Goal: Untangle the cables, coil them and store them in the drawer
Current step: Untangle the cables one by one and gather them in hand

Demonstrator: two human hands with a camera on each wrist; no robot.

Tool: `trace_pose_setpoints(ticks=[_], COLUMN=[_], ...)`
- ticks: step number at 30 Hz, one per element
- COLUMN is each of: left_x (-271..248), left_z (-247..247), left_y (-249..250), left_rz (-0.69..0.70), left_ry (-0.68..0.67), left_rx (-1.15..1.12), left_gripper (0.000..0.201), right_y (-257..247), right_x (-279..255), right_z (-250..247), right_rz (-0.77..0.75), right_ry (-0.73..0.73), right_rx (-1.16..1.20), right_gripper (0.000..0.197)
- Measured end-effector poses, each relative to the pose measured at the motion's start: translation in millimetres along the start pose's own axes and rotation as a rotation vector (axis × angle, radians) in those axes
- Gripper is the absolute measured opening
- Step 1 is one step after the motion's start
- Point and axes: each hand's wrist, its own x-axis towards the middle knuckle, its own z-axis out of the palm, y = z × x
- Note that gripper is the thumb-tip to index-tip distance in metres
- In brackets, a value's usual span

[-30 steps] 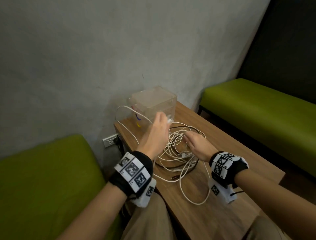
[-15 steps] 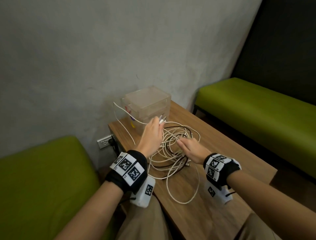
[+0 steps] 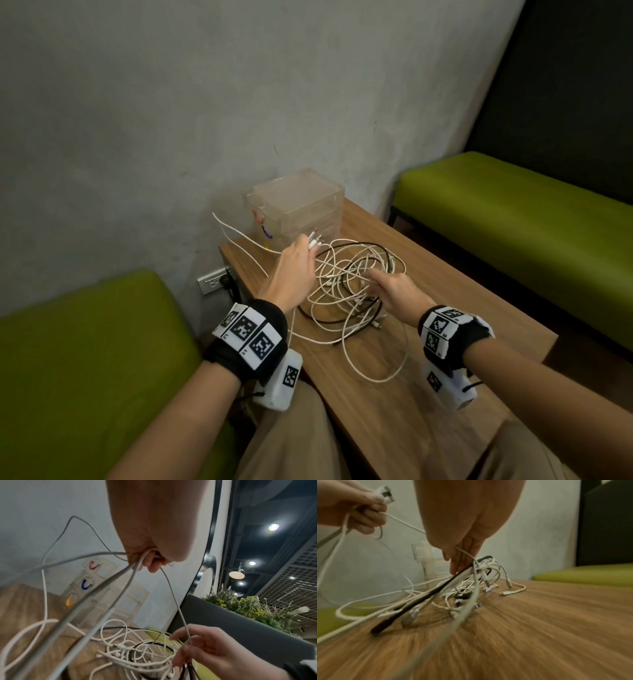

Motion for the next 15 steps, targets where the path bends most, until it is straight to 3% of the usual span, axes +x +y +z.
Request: trace_pose_setpoints(ticks=[3,5,9,15], left_x=[-4,-5,1,-5], left_z=[5,7,0,-8], left_y=[4,7,4,-1], left_rz=[0.022,0.042,-0.008,-0.063], left_ry=[-0.102,-0.119,0.008,0.066], left_rx=[-0.009,-0.027,-0.039,-0.017], left_gripper=[0.018,0.018,0.019,0.019], right_y=[7,9,8,12], right_x=[-1,-1,1,-1], right_z=[4,3,-7,-17], right_rz=[-0.051,-0.008,0.01,-0.05], right_ry=[-0.006,-0.078,-0.249,-0.197], right_rx=[-0.221,-0.311,-0.307,-0.262], right_gripper=[0.023,0.029,0.032,0.025])
